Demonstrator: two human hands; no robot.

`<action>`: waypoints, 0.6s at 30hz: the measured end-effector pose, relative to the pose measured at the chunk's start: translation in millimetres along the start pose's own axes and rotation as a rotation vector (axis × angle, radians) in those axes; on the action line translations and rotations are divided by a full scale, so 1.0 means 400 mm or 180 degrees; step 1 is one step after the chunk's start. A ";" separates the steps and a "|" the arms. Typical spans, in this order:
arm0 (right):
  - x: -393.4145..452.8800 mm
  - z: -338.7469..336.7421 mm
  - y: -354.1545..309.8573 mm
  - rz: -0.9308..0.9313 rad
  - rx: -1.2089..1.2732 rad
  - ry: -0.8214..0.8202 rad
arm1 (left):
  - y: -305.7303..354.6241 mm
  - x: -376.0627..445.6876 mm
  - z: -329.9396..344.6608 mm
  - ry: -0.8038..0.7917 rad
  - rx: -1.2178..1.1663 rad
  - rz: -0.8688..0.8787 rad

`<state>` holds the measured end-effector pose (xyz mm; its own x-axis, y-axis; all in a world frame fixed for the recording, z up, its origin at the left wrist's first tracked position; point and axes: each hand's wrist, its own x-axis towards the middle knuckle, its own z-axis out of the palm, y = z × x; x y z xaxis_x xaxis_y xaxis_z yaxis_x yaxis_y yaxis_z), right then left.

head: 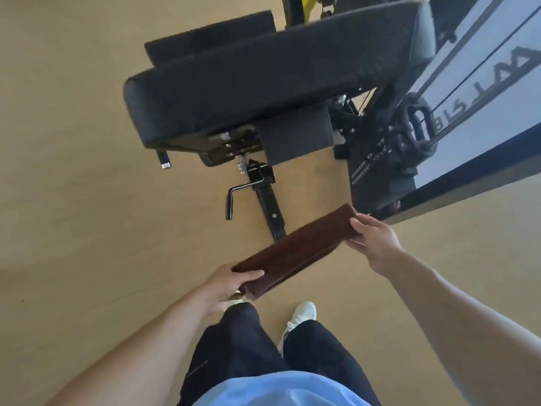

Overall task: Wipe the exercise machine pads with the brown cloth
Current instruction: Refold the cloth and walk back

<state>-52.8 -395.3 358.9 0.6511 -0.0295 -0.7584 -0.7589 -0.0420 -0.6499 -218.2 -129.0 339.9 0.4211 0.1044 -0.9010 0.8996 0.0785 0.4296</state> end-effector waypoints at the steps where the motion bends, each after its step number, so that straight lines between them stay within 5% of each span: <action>1: 0.034 -0.008 0.041 0.0088 -0.0278 0.0103 | -0.002 0.033 -0.014 0.0171 -0.0048 -0.0046; 6: 0.199 0.011 0.215 0.0247 -0.1202 0.0287 | 0.014 0.228 -0.032 0.0894 0.0537 0.0029; 12: 0.384 0.086 0.322 0.0394 -0.0549 0.0300 | 0.055 0.436 -0.002 0.1682 0.2016 0.0054; 18: 0.558 0.203 0.343 0.0262 -0.0227 0.0132 | 0.068 0.573 0.016 0.1266 0.0667 -0.0090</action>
<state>-12.5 -326.6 96.6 0.5877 -0.0770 -0.8054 -0.8079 -0.1086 -0.5792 -96.6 -109.1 144.7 0.3557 0.4813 -0.8011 0.9314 -0.1115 0.3466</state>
